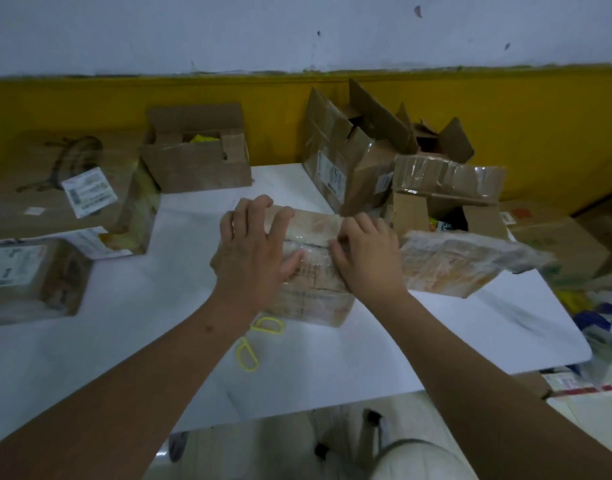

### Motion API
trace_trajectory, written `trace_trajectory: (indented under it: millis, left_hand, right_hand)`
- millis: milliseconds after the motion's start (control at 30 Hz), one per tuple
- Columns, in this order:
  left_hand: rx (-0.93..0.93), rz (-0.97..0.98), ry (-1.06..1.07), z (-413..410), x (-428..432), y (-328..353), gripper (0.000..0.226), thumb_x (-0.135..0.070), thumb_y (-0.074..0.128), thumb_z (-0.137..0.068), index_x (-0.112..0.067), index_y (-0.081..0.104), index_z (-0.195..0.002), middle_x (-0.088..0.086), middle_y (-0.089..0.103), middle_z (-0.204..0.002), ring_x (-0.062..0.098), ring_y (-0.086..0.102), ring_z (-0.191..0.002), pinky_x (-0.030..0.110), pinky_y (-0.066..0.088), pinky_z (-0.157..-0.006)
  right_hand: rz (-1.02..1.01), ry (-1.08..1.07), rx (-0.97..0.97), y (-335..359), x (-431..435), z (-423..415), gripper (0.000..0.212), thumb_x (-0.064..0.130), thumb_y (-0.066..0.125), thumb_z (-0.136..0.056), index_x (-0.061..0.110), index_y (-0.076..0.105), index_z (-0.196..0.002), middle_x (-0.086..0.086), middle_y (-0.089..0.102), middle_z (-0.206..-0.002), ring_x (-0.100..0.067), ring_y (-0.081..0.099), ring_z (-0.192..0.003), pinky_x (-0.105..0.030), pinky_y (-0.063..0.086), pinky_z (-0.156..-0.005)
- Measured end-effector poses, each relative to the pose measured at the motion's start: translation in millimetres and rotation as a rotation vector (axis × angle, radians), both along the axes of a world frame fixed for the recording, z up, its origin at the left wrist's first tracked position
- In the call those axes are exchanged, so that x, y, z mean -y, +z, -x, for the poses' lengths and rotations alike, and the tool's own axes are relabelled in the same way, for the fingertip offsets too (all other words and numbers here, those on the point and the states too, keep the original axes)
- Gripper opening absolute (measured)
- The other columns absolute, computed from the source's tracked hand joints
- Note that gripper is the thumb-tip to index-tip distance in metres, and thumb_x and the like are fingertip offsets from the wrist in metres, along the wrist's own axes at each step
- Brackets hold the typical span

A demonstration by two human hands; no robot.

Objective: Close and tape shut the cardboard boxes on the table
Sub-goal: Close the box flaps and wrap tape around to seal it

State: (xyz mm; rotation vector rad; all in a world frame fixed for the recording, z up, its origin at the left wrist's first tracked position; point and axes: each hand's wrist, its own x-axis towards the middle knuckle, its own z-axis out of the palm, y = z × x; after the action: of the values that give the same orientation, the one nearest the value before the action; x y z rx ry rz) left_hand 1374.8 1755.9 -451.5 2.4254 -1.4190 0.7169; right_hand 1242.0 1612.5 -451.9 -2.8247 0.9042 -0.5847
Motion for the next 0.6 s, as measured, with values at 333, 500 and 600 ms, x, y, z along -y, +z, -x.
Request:
trace_trajectory:
  millis: [333, 500, 600]
  left_hand:
    - [-0.568, -0.052, 0.2, -37.8, 1.2, -16.7, 0.054, -0.048, 0.046, -0.097, -0.042, 0.028, -0.148, 0.005, 0.012, -0.159, 0.038, 0.058, -0.11, 0.042, 0.049, -0.081]
    - [-0.548, -0.176, 0.202, -38.5, 1.5, -15.0, 0.049, -0.044, 0.03, -0.102, -0.044, 0.022, -0.15, 0.009, 0.017, -0.157, 0.04, 0.049, -0.114, 0.047, 0.044, -0.09]
    - [-0.449, -0.152, 0.209, -35.8, -2.6, -16.9, 0.047, -0.044, 0.027, -0.103, -0.043, 0.025, -0.15, 0.011, 0.033, -0.144, 0.036, 0.053, -0.1, 0.044, 0.046, -0.08]
  right_hand:
    - [-0.717, 0.014, 0.039, -8.4, 5.2, -1.4, 0.063, 0.036, 0.044, -0.103, 0.018, 0.017, -0.156, 0.005, -0.001, -0.164, -0.019, 0.011, -0.149, -0.031, 0.015, -0.116]
    - [-0.609, 0.024, -0.065, -4.8, 14.0, -7.2, 0.052, 0.043, 0.041, -0.102, 0.027, 0.027, -0.149, 0.001, 0.022, -0.148, -0.027, 0.035, -0.133, -0.041, 0.033, -0.113]
    - [-0.457, -0.038, -0.064, -7.8, 9.4, -12.2, 0.049, 0.049, 0.045, -0.098, 0.028, 0.035, -0.141, -0.003, 0.032, -0.139, -0.027, 0.04, -0.126, -0.044, 0.04, -0.105]
